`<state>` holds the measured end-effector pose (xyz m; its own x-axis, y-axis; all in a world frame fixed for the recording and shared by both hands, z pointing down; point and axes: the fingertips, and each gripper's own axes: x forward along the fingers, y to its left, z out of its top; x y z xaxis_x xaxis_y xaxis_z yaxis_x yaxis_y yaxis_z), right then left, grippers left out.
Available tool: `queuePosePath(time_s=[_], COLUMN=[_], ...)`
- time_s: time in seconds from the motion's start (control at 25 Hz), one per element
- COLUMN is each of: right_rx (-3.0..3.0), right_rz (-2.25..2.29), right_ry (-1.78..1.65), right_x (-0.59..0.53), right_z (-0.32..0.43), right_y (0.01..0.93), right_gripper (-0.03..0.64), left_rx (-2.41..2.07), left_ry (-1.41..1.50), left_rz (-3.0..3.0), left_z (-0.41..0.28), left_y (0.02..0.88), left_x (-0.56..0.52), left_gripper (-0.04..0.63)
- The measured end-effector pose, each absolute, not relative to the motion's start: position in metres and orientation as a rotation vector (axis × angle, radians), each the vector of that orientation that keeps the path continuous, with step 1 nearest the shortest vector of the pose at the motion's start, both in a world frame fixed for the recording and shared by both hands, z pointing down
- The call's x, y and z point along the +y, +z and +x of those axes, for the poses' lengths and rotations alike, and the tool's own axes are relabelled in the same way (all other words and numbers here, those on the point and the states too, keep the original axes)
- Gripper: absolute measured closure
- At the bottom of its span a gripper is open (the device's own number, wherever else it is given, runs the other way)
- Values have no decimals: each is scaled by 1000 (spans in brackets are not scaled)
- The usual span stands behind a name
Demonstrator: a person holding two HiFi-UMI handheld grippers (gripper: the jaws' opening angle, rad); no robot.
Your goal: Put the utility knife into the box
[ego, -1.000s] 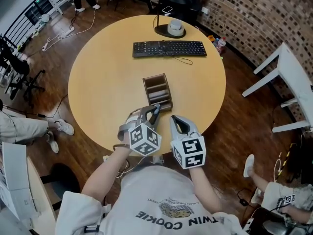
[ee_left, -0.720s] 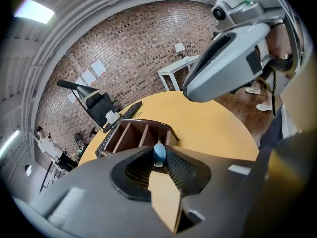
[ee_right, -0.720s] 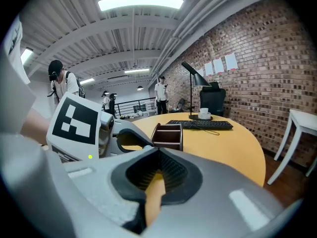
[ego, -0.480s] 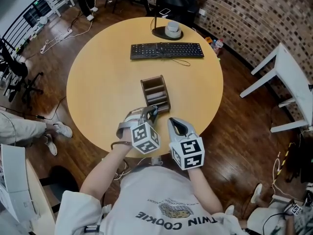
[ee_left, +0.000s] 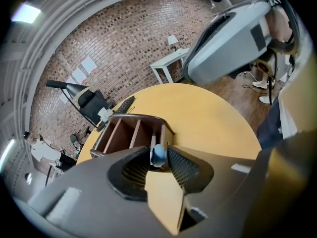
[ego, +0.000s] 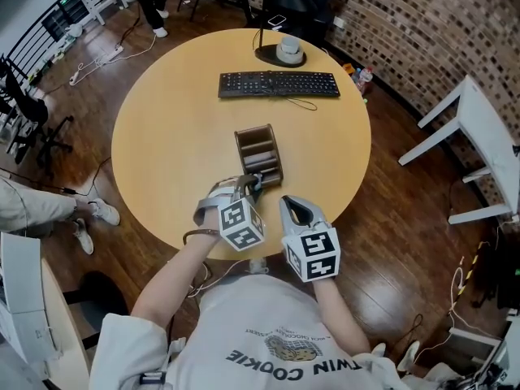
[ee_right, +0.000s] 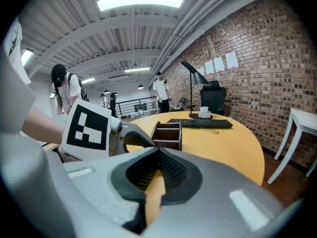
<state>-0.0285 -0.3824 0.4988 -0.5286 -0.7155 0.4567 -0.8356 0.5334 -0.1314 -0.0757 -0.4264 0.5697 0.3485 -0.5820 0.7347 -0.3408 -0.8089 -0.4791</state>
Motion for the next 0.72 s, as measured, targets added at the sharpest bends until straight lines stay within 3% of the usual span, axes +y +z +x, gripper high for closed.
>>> queuePosePath(time_s=[0.2,0.72], right_rx=[-2434,-2468], right_rz=[1271,1250], right_ry=[473,451], right_x=[-382,-367], right_z=[-27,-18], right_y=[497,489], right_gripper=[614,614], left_rx=[823,1094], left_ry=[-1437,-1258], left_rz=[-2389,-2587], left_z=[-73,-71], left_y=[568,538], left_x=[-423,-406], left_gripper=[450,456])
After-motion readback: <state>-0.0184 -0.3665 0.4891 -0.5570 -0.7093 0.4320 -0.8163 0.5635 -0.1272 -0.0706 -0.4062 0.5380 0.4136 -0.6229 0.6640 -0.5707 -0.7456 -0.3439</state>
